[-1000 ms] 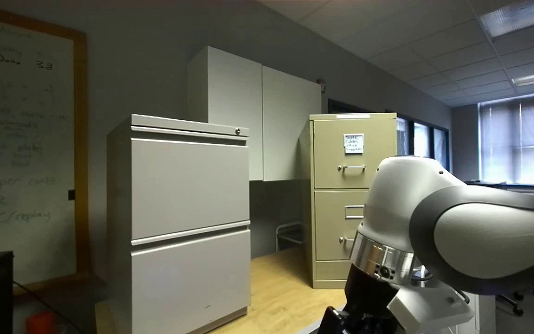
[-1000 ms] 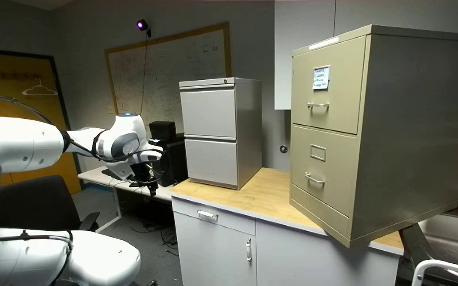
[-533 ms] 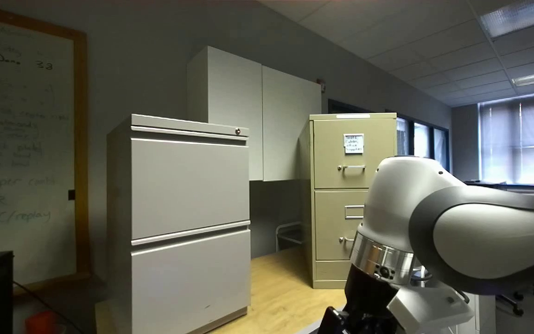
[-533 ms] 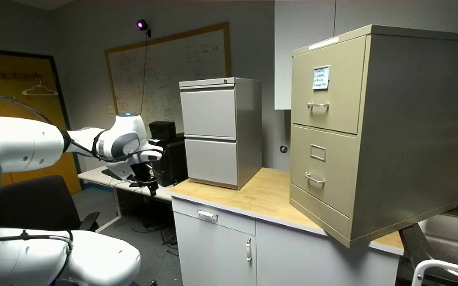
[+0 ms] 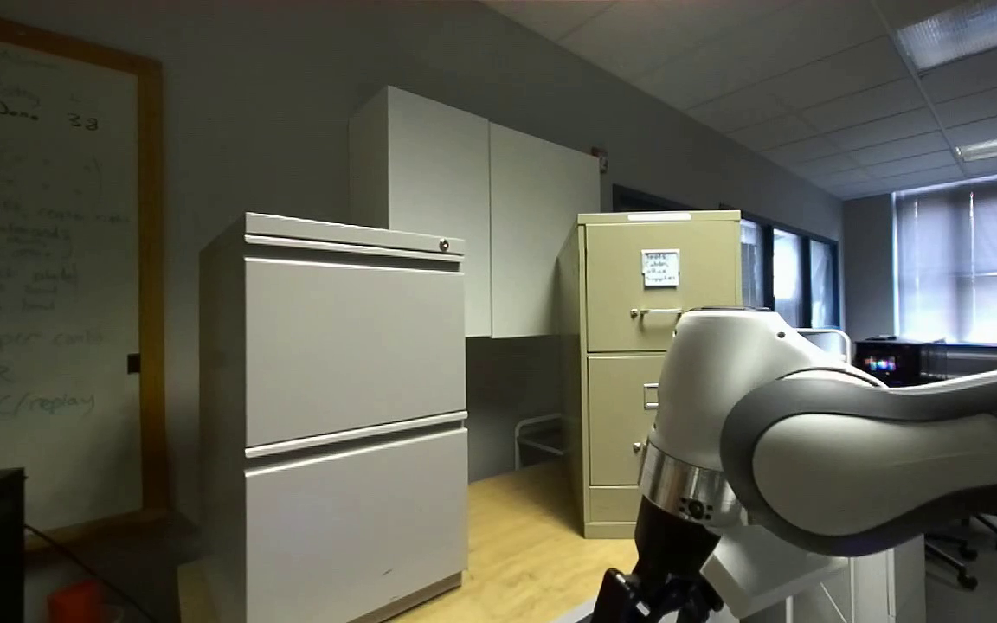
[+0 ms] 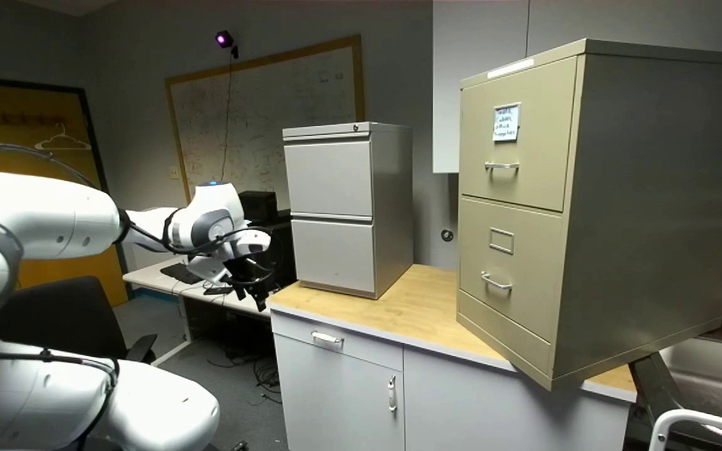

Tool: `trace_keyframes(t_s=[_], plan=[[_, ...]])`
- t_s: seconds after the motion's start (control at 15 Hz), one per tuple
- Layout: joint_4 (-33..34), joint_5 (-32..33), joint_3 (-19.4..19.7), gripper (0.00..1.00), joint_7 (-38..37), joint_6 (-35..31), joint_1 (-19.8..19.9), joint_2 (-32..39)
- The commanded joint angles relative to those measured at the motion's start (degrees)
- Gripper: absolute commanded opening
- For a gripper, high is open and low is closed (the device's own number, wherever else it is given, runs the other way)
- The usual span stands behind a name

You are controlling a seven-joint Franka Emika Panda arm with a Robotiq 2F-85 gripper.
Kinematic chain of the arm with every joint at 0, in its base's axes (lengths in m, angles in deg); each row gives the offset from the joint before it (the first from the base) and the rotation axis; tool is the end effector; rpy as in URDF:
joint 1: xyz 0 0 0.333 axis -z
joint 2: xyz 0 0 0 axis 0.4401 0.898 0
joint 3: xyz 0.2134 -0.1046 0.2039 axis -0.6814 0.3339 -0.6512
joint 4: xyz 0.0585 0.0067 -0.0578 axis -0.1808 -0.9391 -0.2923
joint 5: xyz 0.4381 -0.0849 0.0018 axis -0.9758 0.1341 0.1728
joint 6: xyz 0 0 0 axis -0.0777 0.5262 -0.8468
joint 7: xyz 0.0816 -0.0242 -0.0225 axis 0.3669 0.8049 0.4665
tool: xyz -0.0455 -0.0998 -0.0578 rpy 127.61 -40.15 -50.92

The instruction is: Open the bottom drawer of the file cabinet to the right

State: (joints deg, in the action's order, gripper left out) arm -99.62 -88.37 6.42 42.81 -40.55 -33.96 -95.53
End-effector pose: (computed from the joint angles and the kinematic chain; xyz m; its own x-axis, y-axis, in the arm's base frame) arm 0.3592 0.1647 0.4509 0.9717 -0.0951 0.2162 -0.0806 -0.9939 -0.0750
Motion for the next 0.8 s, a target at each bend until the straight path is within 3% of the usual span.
trace_keyframes(t_s=[0.0,0.47,0.73], plan=[[5.3,7.7,0.7,1.0,2.8,0.0,4.3,5.2],[16.5,23.8,4.1,1.0,8.3,0.1,10.7,13.6],[23.5,29.5,7.6,1.0,14.2,-0.1,11.2,19.2]])
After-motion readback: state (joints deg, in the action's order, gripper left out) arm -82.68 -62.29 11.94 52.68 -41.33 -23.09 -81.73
